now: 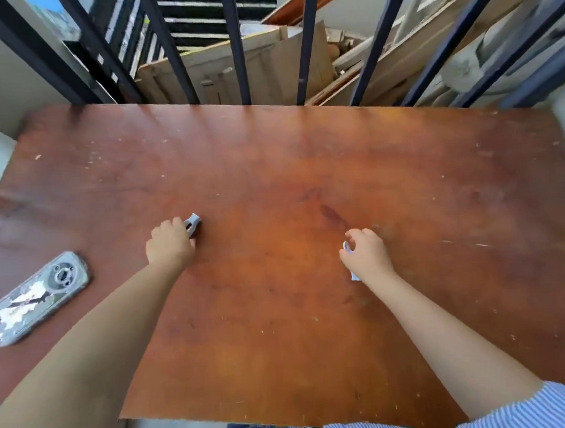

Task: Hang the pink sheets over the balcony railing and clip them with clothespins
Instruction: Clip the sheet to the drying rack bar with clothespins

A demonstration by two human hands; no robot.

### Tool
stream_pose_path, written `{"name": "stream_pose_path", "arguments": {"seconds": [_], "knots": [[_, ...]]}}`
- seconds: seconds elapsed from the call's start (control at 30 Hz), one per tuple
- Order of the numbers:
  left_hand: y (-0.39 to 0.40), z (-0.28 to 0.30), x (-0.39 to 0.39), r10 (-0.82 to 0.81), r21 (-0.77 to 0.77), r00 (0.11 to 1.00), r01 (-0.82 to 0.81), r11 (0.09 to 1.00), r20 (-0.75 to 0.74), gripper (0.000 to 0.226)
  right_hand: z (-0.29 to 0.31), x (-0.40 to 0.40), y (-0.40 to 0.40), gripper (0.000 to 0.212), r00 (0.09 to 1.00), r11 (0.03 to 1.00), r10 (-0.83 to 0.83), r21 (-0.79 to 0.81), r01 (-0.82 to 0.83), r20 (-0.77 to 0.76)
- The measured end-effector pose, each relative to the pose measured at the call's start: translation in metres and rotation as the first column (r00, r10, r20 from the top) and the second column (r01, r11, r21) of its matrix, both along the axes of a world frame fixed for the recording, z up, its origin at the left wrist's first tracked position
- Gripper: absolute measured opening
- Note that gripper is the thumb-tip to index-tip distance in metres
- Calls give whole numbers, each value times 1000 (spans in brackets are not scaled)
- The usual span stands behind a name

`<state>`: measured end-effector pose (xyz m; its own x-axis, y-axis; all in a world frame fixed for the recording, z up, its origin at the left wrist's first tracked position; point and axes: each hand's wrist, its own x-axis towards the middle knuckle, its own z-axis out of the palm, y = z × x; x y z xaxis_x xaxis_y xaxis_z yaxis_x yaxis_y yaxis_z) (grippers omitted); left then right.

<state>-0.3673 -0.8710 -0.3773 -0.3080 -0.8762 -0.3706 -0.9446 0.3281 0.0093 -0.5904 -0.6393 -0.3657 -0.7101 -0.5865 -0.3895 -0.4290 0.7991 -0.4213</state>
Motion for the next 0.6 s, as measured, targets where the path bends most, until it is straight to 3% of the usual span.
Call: {"name": "stream_pose_path", "arguments": {"seconds": [0.07, 0.23, 0.43, 0.6], "knots": [[-6, -6, 5, -43, 34, 999, 43, 999, 11, 32, 5, 10, -10, 29, 996, 994, 79, -81, -76, 44], [16, -8, 19, -21, 34, 974, 29, 999, -224, 27, 13, 42, -34, 21, 897, 920, 378, -203, -336, 229], [84, 13, 71, 77, 88, 845, -36, 995, -529, 28, 17, 100, -60, 10, 810, 845, 516, -319, -429, 279], [153, 39, 158, 276, 84, 775, -279, 957, -568, 24, 26, 184, -64, 19, 702, 738, 664, -374, -561, 258]]}}
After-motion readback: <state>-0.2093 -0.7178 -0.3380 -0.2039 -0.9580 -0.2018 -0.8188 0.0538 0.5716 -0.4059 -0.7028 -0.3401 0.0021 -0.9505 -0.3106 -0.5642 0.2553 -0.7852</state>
